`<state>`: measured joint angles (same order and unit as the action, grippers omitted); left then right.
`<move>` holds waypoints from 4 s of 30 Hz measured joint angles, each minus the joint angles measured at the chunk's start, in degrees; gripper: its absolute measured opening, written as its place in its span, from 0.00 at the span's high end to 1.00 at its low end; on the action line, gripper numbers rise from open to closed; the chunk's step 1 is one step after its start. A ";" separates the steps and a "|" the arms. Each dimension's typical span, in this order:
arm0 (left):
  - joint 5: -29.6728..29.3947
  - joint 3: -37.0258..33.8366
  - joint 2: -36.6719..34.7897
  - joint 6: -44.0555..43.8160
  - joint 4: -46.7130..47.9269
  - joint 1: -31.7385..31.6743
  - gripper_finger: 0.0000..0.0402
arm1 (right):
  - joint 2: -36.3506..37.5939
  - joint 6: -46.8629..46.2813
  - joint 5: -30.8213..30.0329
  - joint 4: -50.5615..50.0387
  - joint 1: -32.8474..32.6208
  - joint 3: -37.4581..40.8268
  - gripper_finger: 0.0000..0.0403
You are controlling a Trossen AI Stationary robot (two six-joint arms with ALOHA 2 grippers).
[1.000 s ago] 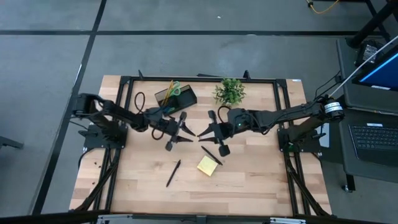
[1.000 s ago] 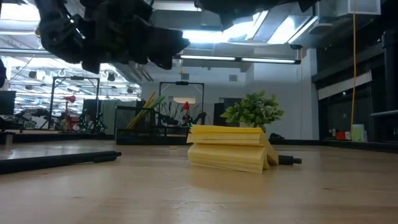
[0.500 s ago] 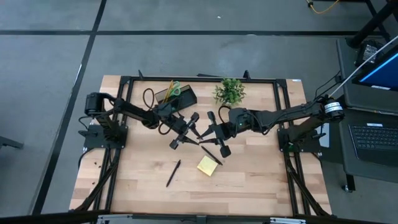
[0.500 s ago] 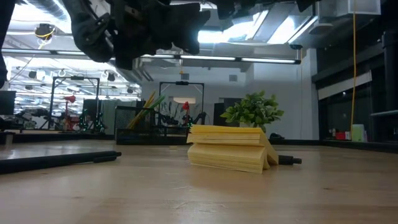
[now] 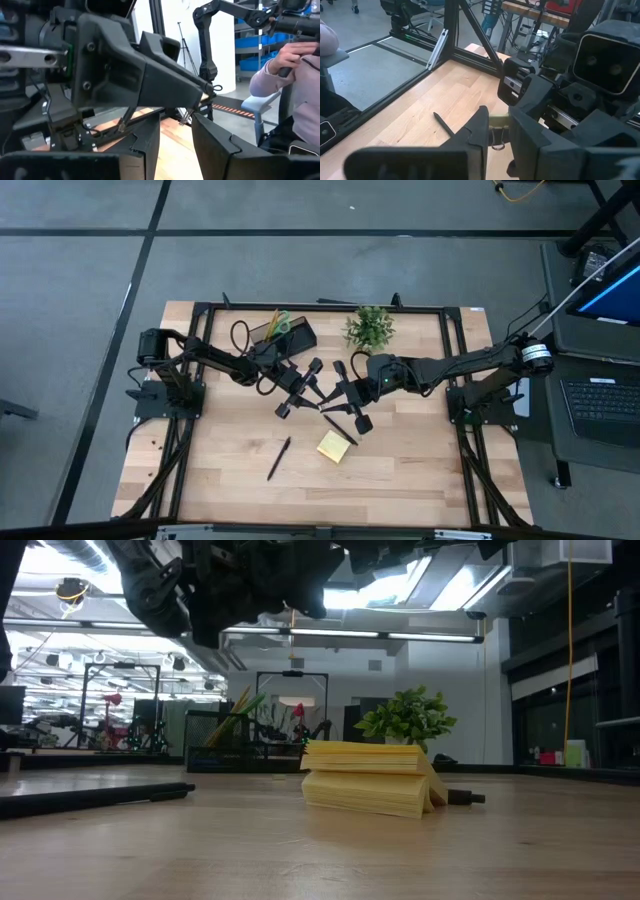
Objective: Pick and place office supplies into organizer
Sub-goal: Put the right binder clip into the desk organizer
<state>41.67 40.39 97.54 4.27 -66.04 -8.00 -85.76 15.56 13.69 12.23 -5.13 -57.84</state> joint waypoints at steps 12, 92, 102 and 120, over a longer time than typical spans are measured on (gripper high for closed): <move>0.46 0.39 0.00 -0.41 0.57 0.34 0.74 | 0.00 0.18 0.00 -0.02 0.04 0.02 0.84; -63.47 0.28 -19.37 -15.70 75.57 -9.79 0.99 | 7.41 -12.49 -21.77 -18.68 2.27 6.93 0.99; -64.51 0.28 -14.99 -24.03 83.12 -12.71 0.99 | 7.39 -12.27 -21.77 -17.01 2.29 9.86 0.98; -58.06 0.78 -11.30 -25.18 80.30 -15.49 0.91 | 7.41 -12.34 -21.68 -16.74 2.27 9.81 0.98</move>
<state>-16.40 41.16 86.23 -20.91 14.26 -23.49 -78.35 3.22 -7.98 -4.51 -2.85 -48.03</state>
